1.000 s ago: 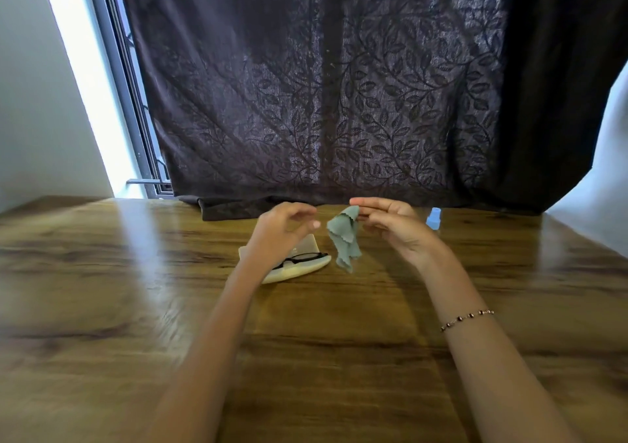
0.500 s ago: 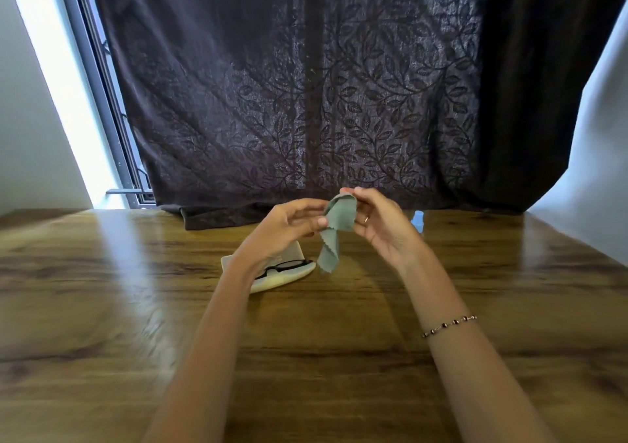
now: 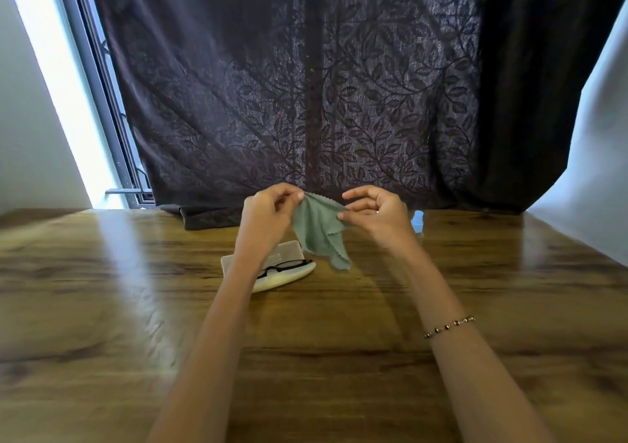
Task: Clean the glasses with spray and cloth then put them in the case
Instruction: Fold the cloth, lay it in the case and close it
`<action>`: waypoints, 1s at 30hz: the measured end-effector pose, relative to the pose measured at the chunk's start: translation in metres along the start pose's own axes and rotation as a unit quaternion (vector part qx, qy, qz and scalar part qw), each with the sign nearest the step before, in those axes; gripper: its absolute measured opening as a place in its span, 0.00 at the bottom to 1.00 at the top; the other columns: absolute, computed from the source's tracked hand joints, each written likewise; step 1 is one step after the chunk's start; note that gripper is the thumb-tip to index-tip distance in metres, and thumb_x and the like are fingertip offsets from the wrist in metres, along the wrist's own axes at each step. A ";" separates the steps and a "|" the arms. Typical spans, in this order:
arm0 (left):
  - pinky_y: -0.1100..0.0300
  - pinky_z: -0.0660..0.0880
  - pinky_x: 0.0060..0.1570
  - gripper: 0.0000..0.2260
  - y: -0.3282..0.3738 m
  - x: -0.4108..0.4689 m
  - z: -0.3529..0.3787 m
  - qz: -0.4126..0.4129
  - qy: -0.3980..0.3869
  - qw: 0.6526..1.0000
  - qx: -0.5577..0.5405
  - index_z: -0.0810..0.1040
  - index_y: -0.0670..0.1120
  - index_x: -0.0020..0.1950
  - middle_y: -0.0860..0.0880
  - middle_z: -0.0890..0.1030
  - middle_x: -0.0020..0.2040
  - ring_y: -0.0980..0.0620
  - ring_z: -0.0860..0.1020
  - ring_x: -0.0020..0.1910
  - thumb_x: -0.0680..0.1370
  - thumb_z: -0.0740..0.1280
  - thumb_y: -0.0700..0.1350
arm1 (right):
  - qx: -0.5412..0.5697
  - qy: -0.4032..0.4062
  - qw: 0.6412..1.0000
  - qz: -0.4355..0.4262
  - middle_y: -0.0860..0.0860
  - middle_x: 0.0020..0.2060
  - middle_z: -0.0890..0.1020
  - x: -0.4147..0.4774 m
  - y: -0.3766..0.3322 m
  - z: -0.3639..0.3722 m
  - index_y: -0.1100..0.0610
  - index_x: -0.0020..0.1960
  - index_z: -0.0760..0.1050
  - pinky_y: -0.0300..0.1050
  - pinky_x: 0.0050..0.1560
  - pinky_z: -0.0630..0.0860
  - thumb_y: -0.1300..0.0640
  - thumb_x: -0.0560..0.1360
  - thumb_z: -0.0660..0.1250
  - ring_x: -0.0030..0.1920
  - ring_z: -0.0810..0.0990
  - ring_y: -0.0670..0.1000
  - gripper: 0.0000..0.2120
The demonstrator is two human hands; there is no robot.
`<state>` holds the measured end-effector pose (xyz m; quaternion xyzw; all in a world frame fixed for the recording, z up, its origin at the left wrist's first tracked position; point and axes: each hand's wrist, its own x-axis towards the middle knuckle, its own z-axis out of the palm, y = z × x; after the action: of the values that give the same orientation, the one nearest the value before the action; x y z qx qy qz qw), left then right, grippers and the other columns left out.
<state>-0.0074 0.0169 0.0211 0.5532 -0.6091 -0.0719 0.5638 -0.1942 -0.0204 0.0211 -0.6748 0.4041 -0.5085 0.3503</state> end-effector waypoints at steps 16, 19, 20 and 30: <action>0.60 0.81 0.38 0.06 0.017 0.005 0.001 -0.183 -0.077 0.976 -0.093 0.84 0.45 0.48 0.47 0.84 0.40 0.52 0.81 0.38 0.74 0.72 0.45 | 0.035 0.121 0.990 0.066 0.48 0.33 0.83 -0.002 0.004 0.012 0.55 0.41 0.82 0.42 0.39 0.78 0.52 0.70 0.74 0.36 0.80 0.46 0.06; 0.64 0.79 0.29 0.07 0.020 0.004 0.014 -0.219 -0.102 0.964 -0.108 0.81 0.43 0.53 0.45 0.81 0.39 0.54 0.77 0.31 0.76 0.70 0.43 | -0.076 0.106 0.991 -0.015 0.47 0.32 0.82 -0.008 -0.002 0.026 0.54 0.41 0.81 0.35 0.34 0.76 0.52 0.71 0.73 0.33 0.79 0.42 0.06; 0.65 0.79 0.28 0.08 0.021 0.004 0.015 -0.228 -0.101 0.961 -0.117 0.80 0.42 0.54 0.45 0.80 0.39 0.55 0.77 0.30 0.76 0.69 0.42 | -0.097 0.097 0.990 -0.039 0.46 0.32 0.82 -0.011 -0.004 0.030 0.55 0.40 0.81 0.33 0.33 0.76 0.53 0.72 0.73 0.33 0.78 0.41 0.06; 0.65 0.77 0.31 0.05 0.016 0.001 -0.011 -0.202 -0.113 0.960 -0.156 0.79 0.47 0.49 0.49 0.78 0.38 0.56 0.76 0.33 0.79 0.64 0.41 | 0.162 0.108 0.975 0.111 0.49 0.37 0.80 -0.002 0.002 0.008 0.56 0.38 0.77 0.40 0.41 0.71 0.57 0.74 0.71 0.40 0.77 0.47 0.07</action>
<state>-0.0079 0.0277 0.0368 0.5584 -0.5254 -0.3407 0.5441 -0.1867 -0.0192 0.0162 -0.5009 0.4243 -0.5953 0.4634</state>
